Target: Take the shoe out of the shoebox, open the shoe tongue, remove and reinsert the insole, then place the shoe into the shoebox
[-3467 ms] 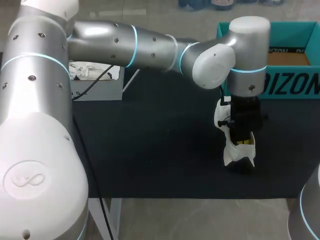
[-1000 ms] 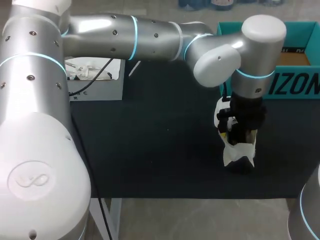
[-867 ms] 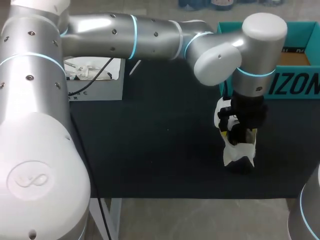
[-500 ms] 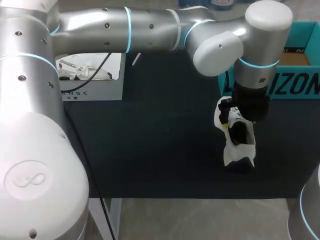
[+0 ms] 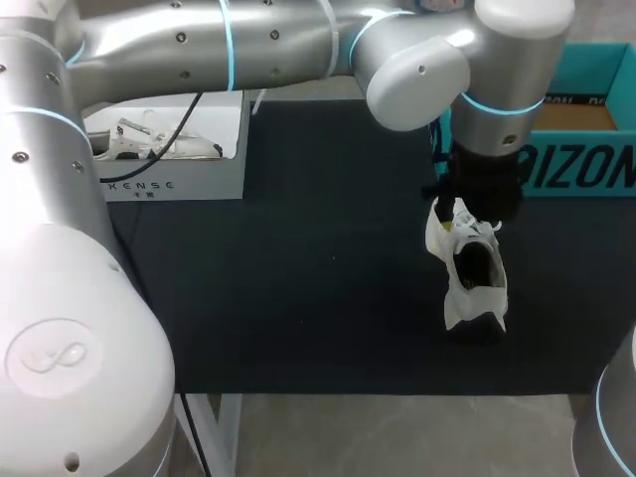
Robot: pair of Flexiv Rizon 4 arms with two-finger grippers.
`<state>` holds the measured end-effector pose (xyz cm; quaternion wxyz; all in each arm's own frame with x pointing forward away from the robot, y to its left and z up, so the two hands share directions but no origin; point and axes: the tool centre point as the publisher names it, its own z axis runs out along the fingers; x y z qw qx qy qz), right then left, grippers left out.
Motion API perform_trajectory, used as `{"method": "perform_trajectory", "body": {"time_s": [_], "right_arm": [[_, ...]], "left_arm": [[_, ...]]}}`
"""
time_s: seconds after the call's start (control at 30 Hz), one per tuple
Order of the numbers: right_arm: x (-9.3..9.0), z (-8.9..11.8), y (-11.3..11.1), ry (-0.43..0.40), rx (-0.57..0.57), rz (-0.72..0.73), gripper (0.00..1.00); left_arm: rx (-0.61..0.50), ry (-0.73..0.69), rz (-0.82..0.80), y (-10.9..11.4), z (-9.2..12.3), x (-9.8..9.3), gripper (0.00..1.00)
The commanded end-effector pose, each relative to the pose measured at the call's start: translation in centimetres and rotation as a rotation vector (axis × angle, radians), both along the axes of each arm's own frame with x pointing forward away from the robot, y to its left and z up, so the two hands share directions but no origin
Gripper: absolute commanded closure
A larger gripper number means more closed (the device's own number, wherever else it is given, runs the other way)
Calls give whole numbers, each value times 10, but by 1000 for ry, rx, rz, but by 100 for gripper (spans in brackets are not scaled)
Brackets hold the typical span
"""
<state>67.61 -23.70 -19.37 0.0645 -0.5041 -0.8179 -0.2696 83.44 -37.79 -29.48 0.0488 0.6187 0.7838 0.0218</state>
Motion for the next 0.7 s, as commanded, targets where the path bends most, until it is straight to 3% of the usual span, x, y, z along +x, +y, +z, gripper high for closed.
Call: {"method": "perform_trajectory", "body": {"time_s": [0.03, 0.37, 0.57, 0.7], "right_arm": [[-1, 0, 0, -1, -3, -2, 0], [-1, 0, 0, -1, -3, -2, 0], [-1, 0, 0, -1, -3, -2, 0], [-1, 0, 0, -1, -3, -2, 0]], "left_arm": [[1, 16, -8, -10, -15, 4, 100], [-7, 61, 2, -12, -33, -4, 100], [-6, 74, 103, 1, -23, -11, 100], [6, 122, 250, 9, -9, -29, 100]]}}
